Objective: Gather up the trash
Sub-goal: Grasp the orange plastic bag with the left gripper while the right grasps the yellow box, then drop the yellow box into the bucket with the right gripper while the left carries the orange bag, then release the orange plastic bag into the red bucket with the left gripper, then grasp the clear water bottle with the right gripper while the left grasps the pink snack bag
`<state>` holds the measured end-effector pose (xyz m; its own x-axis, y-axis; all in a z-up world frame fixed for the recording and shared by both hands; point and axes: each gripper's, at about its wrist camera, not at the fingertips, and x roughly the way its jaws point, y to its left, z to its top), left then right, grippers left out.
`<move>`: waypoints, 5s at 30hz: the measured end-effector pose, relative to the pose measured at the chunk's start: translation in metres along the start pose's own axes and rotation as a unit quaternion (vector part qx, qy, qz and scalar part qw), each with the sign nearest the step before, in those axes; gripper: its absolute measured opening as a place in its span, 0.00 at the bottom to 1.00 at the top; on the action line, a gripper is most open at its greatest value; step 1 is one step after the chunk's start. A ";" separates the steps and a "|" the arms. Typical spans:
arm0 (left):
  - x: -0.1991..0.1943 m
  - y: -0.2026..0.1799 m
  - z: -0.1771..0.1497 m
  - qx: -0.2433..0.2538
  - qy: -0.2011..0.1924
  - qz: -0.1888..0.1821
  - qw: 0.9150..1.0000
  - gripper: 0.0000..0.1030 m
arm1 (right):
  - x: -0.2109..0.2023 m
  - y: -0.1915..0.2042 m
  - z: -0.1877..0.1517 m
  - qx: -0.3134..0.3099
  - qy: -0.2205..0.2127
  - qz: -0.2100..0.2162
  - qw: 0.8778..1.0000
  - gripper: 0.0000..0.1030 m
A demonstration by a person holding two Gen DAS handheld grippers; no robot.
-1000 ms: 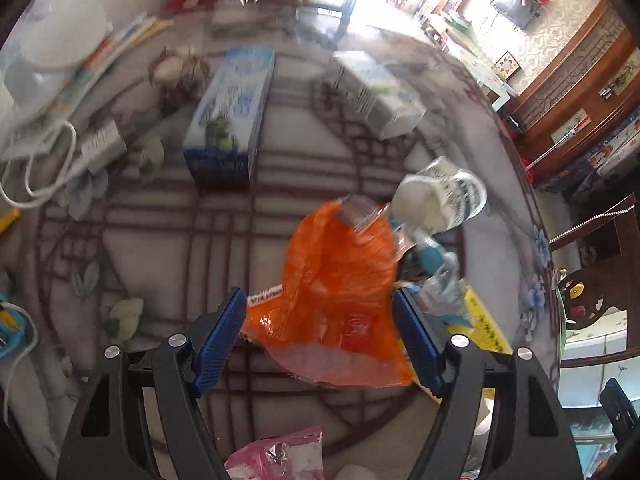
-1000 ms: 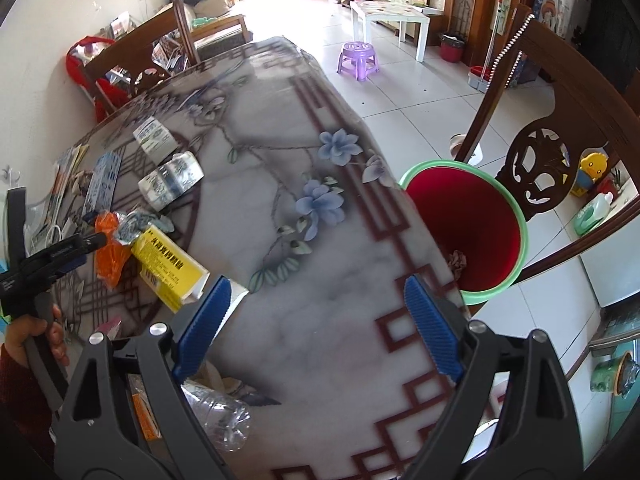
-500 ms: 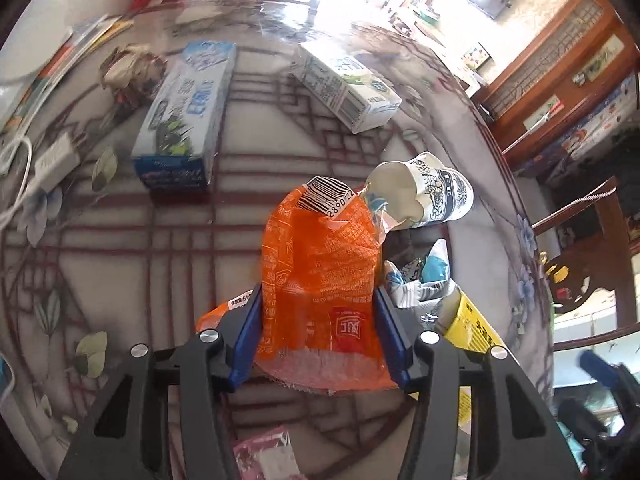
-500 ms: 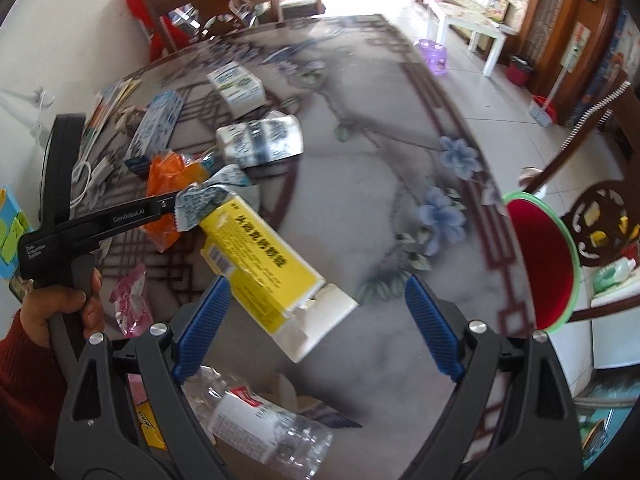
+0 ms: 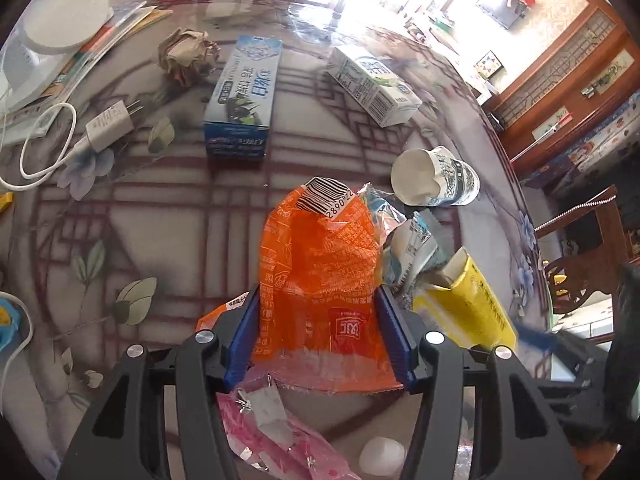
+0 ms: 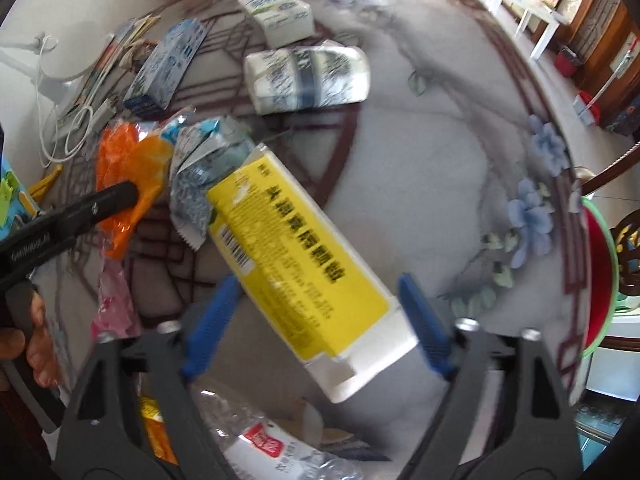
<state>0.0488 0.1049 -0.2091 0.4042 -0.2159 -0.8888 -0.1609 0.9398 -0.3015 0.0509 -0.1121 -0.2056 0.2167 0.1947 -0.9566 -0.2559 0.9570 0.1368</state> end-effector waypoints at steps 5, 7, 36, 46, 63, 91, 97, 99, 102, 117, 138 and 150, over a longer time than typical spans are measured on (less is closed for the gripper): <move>0.004 0.001 0.004 -0.001 -0.003 0.005 1.000 0.59 | 0.002 0.006 -0.013 0.001 0.016 0.027 0.999 0.45; 0.008 0.001 0.004 -0.005 -0.002 0.004 1.000 0.61 | 0.001 0.003 -0.014 0.007 0.012 0.030 0.999 0.46; -0.068 -0.061 0.006 0.052 -0.105 -0.007 0.993 0.47 | -0.102 -0.020 -0.022 0.049 -0.143 0.040 0.988 0.32; -0.068 -0.109 -0.002 0.090 -0.095 -0.046 0.990 0.47 | -0.126 -0.066 -0.041 0.110 -0.172 0.016 0.979 0.32; -0.053 -0.188 -0.024 0.159 -0.064 -0.083 0.982 0.47 | -0.148 -0.132 -0.076 0.185 -0.194 -0.013 0.963 0.32; -0.006 -0.279 -0.041 0.213 -0.015 -0.085 0.973 0.47 | -0.143 -0.285 -0.117 0.310 -0.169 -0.082 0.932 0.33; 0.004 -0.288 -0.044 0.221 -0.002 -0.079 0.972 0.47 | -0.137 -0.300 -0.112 0.316 -0.169 -0.086 0.930 0.35; 0.006 -0.292 -0.044 0.225 0.001 -0.079 0.971 0.47 | -0.137 -0.304 -0.112 0.323 -0.173 -0.091 0.926 0.50; 0.011 -0.301 -0.044 0.239 0.002 -0.084 0.967 0.47 | -0.142 -0.309 -0.115 0.332 -0.186 -0.088 0.920 0.56; 0.067 -0.405 -0.063 0.330 0.039 -0.141 0.933 0.47 | -0.152 -0.323 -0.167 0.364 -0.156 -0.138 0.908 0.60; 0.026 -0.382 -0.058 0.308 0.009 -0.141 0.941 0.64 | -0.161 -0.307 -0.168 0.354 -0.166 -0.135 0.910 0.62; -0.025 -0.241 -0.056 0.217 -0.017 -0.082 0.973 0.64 | -0.147 -0.236 -0.135 0.276 -0.155 -0.103 0.943 0.65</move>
<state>0.0266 -0.1308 -0.1337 0.4224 -0.3713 -0.8269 0.3010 0.9179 -0.2584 -0.0480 -0.3951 -0.1323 0.4955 -0.0359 -0.8679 0.3325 0.9309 0.1513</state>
